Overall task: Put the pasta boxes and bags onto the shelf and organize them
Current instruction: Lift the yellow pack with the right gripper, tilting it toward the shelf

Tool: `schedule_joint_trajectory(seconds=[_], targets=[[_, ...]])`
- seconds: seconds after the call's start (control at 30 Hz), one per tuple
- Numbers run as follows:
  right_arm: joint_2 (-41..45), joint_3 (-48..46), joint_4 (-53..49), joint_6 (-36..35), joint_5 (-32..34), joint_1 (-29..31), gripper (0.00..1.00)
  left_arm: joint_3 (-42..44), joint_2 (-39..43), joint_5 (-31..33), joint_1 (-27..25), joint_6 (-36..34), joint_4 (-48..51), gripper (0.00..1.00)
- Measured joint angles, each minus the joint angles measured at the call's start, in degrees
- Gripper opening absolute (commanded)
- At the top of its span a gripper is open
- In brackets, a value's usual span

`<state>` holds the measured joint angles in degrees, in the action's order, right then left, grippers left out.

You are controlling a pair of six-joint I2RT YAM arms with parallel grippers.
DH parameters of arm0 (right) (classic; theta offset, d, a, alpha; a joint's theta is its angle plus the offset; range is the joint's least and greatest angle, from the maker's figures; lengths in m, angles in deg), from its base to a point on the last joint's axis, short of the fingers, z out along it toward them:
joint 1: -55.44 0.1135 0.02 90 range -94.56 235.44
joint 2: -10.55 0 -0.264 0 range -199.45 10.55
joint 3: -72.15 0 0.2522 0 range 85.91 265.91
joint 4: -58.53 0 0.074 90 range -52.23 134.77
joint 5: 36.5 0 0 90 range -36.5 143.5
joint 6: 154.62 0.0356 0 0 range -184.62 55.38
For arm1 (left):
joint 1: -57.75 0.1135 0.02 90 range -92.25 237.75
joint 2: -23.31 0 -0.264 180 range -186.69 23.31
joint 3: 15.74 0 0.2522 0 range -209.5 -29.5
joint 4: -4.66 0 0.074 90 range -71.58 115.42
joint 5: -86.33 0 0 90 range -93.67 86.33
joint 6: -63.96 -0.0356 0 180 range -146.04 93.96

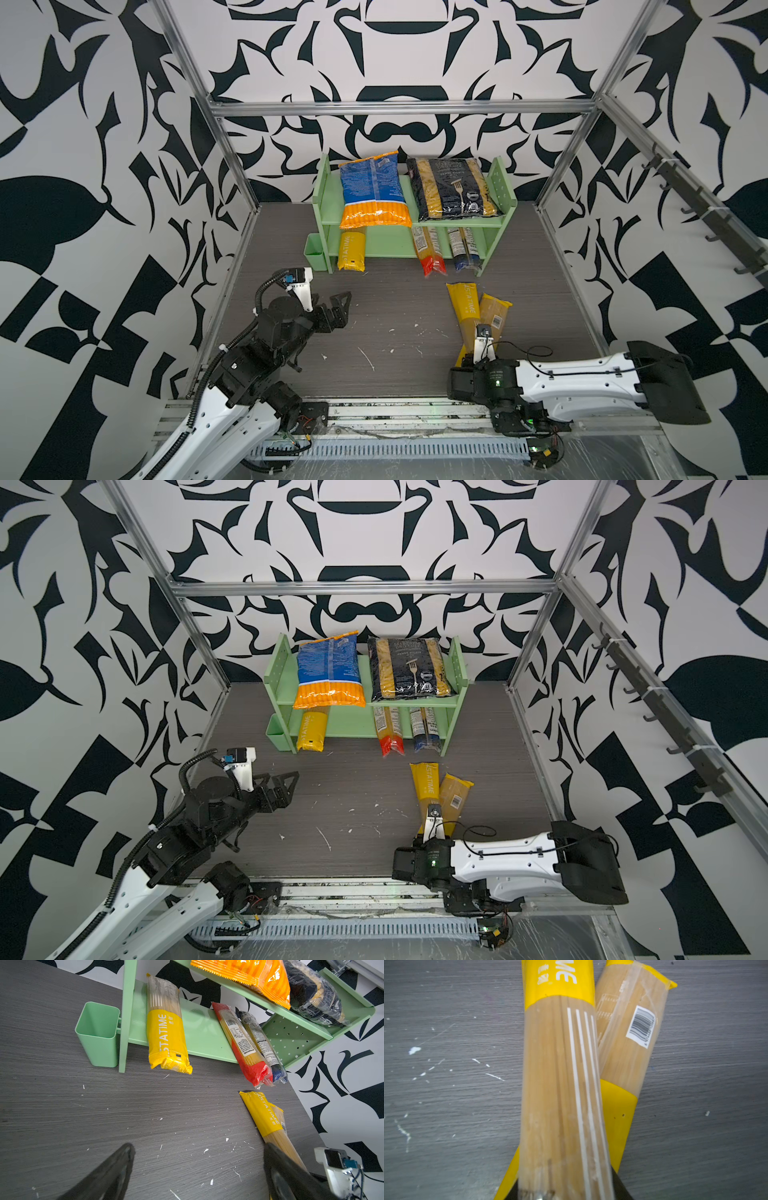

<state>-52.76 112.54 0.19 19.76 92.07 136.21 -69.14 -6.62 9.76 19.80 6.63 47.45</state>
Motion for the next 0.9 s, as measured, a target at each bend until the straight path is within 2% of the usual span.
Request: schedule_joint_trajectory(seconds=[0.33,0.5,0.7,0.9], targets=[[13.20,-0.04,1.16,-9.57,-1.73,0.02,0.00,0.07,-0.81,0.87,0.00,-0.55,-0.42,1.00],[16.94,-0.04,0.26,-12.15,-1.73,0.02,0.00,0.90,0.31,1.55,0.00,-0.52,-0.90,0.99],[16.55,0.04,-0.57,-15.06,-1.92,0.02,0.00,1.20,0.92,2.36,0.00,-0.59,-0.92,0.99],[12.20,2.36,1.05,-19.17,-3.45,0.00,0.00,1.20,0.83,3.17,0.00,-1.01,-0.66,0.99]])
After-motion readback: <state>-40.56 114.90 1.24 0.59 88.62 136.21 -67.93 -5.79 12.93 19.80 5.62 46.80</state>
